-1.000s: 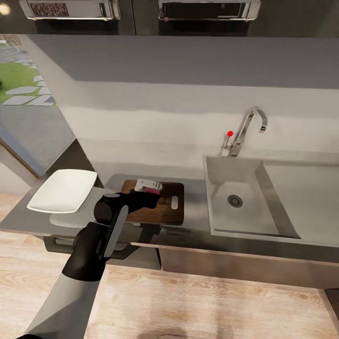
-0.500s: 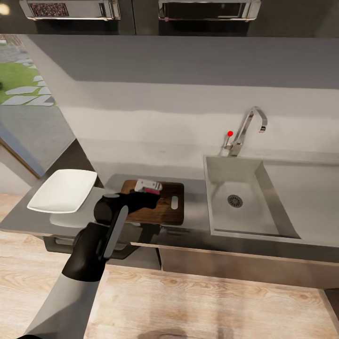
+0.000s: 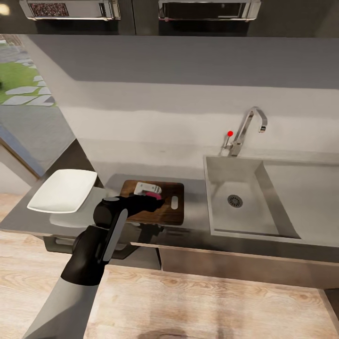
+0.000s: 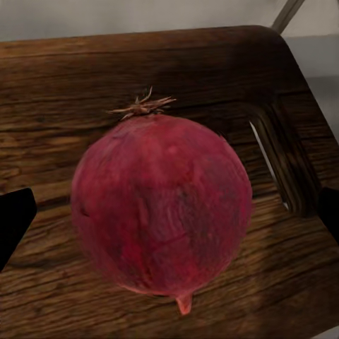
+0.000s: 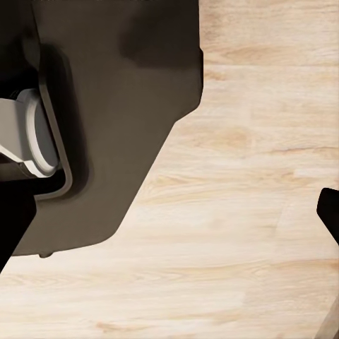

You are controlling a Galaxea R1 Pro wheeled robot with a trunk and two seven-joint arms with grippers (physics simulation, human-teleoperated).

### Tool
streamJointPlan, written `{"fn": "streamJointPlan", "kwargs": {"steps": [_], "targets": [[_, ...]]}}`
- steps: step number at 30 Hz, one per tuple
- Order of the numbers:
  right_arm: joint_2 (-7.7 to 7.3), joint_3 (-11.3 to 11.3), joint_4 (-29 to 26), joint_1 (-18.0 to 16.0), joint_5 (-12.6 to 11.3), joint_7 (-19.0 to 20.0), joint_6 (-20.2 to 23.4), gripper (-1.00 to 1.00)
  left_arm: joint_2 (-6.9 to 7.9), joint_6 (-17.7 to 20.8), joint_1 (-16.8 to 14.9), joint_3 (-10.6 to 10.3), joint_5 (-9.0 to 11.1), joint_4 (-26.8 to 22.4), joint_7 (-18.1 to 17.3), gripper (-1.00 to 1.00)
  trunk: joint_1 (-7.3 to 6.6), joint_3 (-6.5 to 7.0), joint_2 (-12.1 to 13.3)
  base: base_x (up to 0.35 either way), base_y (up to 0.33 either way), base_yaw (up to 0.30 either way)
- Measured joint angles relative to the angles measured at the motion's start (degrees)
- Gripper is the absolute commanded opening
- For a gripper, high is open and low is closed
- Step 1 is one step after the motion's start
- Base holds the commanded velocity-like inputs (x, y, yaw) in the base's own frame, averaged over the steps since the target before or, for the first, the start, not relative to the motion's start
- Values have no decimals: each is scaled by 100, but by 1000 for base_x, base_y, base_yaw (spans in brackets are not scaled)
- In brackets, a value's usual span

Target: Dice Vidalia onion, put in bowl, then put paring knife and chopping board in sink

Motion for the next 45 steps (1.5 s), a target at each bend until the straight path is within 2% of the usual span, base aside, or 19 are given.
{"fn": "streamJointPlan", "kwargs": {"steps": [14, 34, 40, 43, 45], "targets": [[0, 0, -1, -2, 2, 0, 0, 100, -3, 2, 1, 9, -3, -15, 0, 100, 1, 0, 0, -20, 0, 0], [0, 0, 1, -3, 1, 0, 0, 100, -3, 11, 1, 0, 5, -13, -1, 100, 3, 0, 0, -309, 0, 0], [-1, 0, 0, -4, 5, 0, 0, 100, -1, 3, 10, 0, 5, -10, -1, 100, 0, 0, 0, -84, 0, 0], [-6, 0, 0, -3, 6, 0, 0, 100, 3, -6, 79, -3, 5, -20, -4, 100, 0, 0, 0, -14, 0, 0], [-8, 0, -3, -1, 7, 0, -4, 100, 5, -25, 299, -5, 1, -75, -9, 100, 0, -1, 0, -3, 0, 0]]}}
